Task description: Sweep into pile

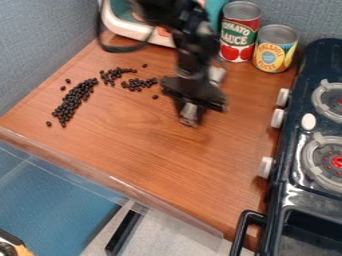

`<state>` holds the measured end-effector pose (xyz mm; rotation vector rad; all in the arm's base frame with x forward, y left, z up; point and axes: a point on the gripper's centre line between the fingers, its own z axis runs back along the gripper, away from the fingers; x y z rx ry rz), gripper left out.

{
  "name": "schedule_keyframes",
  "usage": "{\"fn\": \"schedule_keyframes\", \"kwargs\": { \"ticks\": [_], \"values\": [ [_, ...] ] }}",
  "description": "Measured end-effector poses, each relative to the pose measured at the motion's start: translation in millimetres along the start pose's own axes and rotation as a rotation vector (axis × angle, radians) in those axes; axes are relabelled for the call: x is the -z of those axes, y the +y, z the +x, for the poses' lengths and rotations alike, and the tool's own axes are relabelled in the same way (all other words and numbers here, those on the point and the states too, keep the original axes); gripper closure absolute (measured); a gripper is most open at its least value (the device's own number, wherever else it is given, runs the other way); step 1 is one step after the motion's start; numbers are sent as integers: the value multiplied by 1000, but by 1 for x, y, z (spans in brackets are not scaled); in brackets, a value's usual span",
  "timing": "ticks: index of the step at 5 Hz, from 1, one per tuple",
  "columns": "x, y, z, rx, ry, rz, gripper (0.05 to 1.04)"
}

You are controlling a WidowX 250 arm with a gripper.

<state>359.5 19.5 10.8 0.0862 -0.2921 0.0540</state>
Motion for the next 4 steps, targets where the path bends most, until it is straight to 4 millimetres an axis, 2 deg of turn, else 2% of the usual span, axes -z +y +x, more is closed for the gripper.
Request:
{"fn": "schedule_keyframes", "kwargs": {
  "ticks": [1, 2, 4],
  "values": [
    [2, 47, -7, -108, 27, 32, 704],
    [2, 52, -8, -111, 28, 27, 704],
    [-2, 87, -19, -242, 26, 74, 704]
  ]
}}
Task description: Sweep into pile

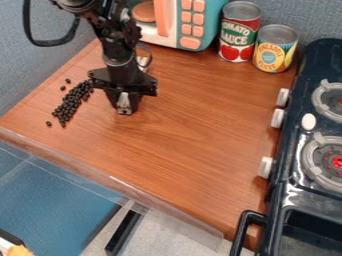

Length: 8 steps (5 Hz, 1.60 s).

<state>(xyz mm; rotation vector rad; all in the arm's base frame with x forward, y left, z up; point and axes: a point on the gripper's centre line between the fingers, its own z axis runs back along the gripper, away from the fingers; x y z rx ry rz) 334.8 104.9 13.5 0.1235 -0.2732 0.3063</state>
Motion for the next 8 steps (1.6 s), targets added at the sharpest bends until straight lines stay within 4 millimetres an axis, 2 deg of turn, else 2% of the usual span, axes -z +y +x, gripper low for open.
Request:
{"fn": "schedule_keyframes", "kwargs": {
  "ticks": [2, 4, 5, 6, 7, 8],
  "values": [
    [-5, 29, -10, -137, 11, 9, 704],
    [-15, 49, -21, -137, 8, 5, 704],
    [-14, 48, -26, -133, 18, -11, 704],
    [-34, 41, -14, -143, -11, -24, 704],
    [-47, 20, 7, -131, -35, -54, 704],
    [-41, -1, 17, -134, -17, -67, 704]
  ]
}}
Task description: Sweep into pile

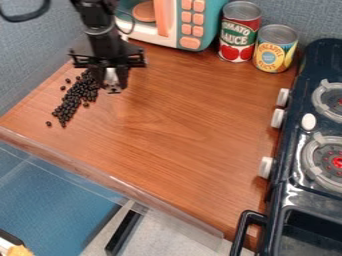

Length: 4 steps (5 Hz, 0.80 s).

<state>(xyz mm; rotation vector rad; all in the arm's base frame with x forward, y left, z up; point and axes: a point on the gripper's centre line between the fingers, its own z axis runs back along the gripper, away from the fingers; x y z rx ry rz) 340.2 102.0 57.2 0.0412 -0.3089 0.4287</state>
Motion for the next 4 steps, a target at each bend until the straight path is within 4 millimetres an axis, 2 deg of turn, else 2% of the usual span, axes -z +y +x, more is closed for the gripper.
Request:
{"fn": "schedule_keyframes", "kwargs": {
  "ticks": [1, 2, 4],
  "values": [
    [20, -17, 3, 3, 32, -4, 704],
    [39, -25, 3, -19, 57, 8, 704],
    [49, -40, 10, 6, 39, 10, 704]
  ]
}}
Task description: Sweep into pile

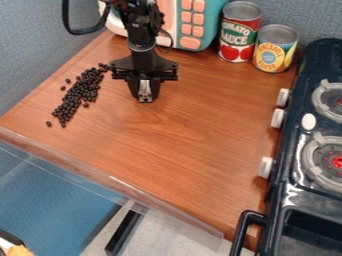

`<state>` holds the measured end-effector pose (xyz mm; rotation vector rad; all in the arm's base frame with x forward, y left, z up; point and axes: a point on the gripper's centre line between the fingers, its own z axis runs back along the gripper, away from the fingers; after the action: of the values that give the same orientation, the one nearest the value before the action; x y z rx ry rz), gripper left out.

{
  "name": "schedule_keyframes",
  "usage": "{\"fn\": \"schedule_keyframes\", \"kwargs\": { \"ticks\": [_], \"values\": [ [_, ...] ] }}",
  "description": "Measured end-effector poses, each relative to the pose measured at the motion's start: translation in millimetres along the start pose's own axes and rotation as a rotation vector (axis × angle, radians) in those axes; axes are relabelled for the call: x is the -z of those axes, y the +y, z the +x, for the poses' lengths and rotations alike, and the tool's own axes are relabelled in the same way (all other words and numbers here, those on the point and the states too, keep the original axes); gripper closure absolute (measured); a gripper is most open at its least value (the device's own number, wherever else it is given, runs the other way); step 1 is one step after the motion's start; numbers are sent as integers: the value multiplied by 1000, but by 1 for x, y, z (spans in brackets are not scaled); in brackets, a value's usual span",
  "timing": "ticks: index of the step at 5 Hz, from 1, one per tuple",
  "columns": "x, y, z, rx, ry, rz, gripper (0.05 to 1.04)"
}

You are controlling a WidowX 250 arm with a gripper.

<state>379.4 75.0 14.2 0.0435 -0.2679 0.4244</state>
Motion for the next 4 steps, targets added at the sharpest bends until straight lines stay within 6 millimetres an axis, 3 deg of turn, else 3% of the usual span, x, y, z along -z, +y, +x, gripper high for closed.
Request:
{"fn": "schedule_keyframes", "kwargs": {
  "ticks": [2, 4],
  "values": [
    [1, 9, -8, -9, -3, 13, 704],
    [-24, 47, -25, -72, 3, 2, 704]
  ]
}}
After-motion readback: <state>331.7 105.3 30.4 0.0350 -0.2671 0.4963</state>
